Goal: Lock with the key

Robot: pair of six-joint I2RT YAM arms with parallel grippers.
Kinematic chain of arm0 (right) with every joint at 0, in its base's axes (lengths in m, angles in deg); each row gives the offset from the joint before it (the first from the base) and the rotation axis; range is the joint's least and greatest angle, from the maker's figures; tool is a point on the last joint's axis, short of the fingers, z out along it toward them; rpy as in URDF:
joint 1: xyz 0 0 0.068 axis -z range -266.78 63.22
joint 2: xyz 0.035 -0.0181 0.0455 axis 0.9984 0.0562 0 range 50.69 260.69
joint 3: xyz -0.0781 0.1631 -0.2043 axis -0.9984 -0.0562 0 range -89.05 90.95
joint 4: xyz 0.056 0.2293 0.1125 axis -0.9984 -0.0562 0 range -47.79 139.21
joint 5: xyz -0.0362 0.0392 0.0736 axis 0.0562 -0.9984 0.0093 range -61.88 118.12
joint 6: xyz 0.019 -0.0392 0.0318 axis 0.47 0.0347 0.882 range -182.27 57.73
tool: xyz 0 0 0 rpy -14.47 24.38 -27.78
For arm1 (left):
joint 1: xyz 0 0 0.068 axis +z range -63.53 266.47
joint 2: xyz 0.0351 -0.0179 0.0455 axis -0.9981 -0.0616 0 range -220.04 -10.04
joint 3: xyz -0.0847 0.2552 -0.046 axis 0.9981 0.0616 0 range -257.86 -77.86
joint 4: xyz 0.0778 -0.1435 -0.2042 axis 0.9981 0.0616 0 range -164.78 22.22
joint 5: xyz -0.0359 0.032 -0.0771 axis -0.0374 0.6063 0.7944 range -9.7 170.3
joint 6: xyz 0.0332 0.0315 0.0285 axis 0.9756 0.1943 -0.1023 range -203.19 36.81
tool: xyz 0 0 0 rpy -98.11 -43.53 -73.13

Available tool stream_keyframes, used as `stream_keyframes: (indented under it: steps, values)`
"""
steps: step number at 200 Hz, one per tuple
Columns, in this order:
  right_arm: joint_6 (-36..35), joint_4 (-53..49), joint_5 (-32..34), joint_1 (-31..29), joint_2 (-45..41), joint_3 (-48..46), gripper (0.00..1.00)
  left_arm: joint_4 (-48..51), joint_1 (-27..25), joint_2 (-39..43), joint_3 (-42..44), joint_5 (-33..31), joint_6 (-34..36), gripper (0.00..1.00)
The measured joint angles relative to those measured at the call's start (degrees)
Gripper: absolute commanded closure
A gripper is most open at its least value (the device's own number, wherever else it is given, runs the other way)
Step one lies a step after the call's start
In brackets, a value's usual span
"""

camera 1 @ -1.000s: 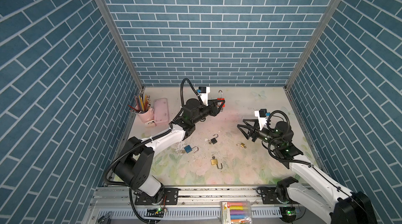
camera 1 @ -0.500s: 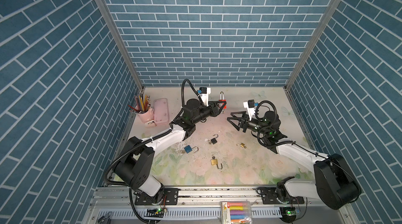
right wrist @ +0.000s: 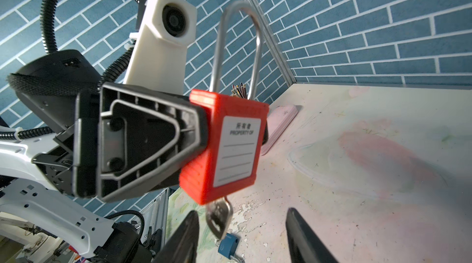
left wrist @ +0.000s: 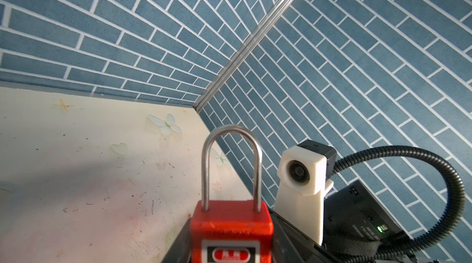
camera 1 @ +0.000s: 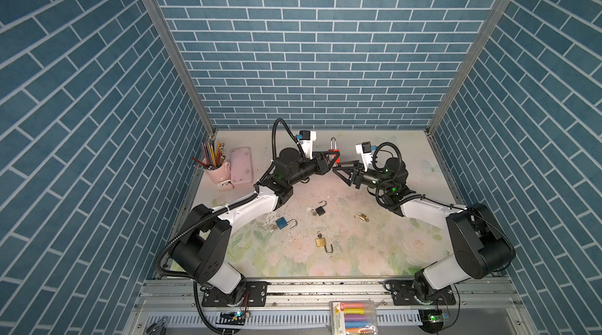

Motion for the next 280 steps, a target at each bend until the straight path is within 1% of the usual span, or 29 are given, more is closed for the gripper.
stream_keyframes:
  steps: [11,67,112,131,150,180,214,229,242,280]
  values:
    - [0.35,0.37,-0.26,-0.24,0.85,0.55,0.53,-0.42,-0.04,-0.13,0.0,0.0,-0.07,1.0]
    - [1.51,1.25,-1.44,-1.11,2.95,2.03,0.77,-0.74,-0.07,-1.11,0.0,-0.07,-0.24,1.0]
    - [1.9,0.46,-1.4,-1.57,3.34,3.1,1.0,-0.24,-0.07,-1.11,-0.17,-0.72,-0.44,1.0]
    - [2.19,-2.32,-0.81,-1.79,3.34,4.11,1.0,2.34,-0.24,-1.11,-1.25,-2.38,0.24,1.0]
    - [0.5,-6.43,1.46,-2.25,3.34,5.53,1.0,8.79,-0.79,-1.11,-3.98,-6.1,1.51,1.0]
    - [-4.09,-14.32,7.82,-3.39,3.32,8.39,1.0,22.91,-2.32,-1.86,-10.82,-15.69,4.02,1.0]
    - [-9.73,-21.9,15.13,-5.99,3.32,9.86,1.0,33.51,-3.5,-3.13,-14.84,-22.75,3.91,1.0]
    - [-11.43,-23.78,18.03,-7.13,3.32,9.7,1.0,36.89,-3.89,-3.96,-16.04,-24.63,3.39,1.0]
    - [-12.39,-23.43,19.82,-7.65,3.3,8.72,1.0,39.32,-4.11,-4.83,-17.31,-25.22,2.69,1.0]
    - [-12.76,-20.11,21.75,-7.87,2.97,4.22,1.0,44.13,-4.37,-7.28,-19.52,-23.52,0.02,1.0]
